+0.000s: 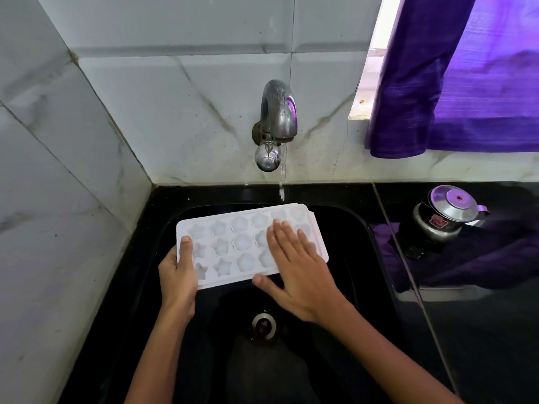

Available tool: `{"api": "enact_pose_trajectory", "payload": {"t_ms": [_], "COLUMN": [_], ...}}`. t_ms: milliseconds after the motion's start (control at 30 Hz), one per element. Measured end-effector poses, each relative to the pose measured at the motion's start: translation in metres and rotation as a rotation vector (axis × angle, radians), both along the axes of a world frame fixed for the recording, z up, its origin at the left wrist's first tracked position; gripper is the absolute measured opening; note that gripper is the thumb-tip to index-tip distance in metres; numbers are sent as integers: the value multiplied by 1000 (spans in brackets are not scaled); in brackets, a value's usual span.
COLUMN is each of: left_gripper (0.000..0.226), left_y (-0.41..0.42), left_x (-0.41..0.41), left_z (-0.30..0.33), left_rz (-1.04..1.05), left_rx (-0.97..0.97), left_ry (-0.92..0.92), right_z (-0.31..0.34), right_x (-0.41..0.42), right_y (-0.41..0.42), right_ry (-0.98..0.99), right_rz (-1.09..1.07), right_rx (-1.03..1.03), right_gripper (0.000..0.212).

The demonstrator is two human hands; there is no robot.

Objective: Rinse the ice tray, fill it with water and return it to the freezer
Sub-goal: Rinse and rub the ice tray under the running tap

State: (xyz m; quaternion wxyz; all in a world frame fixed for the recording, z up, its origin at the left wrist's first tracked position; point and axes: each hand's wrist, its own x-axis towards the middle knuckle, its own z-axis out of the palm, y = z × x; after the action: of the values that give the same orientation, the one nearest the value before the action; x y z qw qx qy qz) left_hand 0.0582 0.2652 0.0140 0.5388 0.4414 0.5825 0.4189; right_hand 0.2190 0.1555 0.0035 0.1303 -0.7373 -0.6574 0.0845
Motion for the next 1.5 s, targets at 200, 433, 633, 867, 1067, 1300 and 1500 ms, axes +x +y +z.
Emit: {"api": "enact_pose_trajectory", "payload": {"t_ms": [200, 433, 633, 867, 1067, 1300, 1500], "left_gripper": [25, 26, 24, 25, 26, 26, 26], "left_y": [4, 4, 0, -6, -2, -7, -5], "left_x": [0, 3, -2, 1, -12, -12, -10], "left_z": [-2, 1, 0, 1, -1, 1, 2], "left_rz": [-51, -13, -42, -43, -20, -56, -83], "left_rx": [8, 29, 20, 43, 34, 10, 20], "left_ry": [-5, -6, 1, 23, 42, 29, 35], "right_z": [8, 13, 10, 12, 2, 37, 73], "right_x": [12, 6, 20, -1, 8, 32, 84], "right_y": [4, 18, 10, 11, 6, 59, 152], "right_ry": [-17, -66, -85, -45, -32, 631, 1594], "right_rz": [-93, 148, -80, 199, 63, -355, -575], "right_rx": [-43, -14, -40, -33, 7, 260, 76], "right_gripper": [97, 101, 106, 102, 97, 60, 50]}}
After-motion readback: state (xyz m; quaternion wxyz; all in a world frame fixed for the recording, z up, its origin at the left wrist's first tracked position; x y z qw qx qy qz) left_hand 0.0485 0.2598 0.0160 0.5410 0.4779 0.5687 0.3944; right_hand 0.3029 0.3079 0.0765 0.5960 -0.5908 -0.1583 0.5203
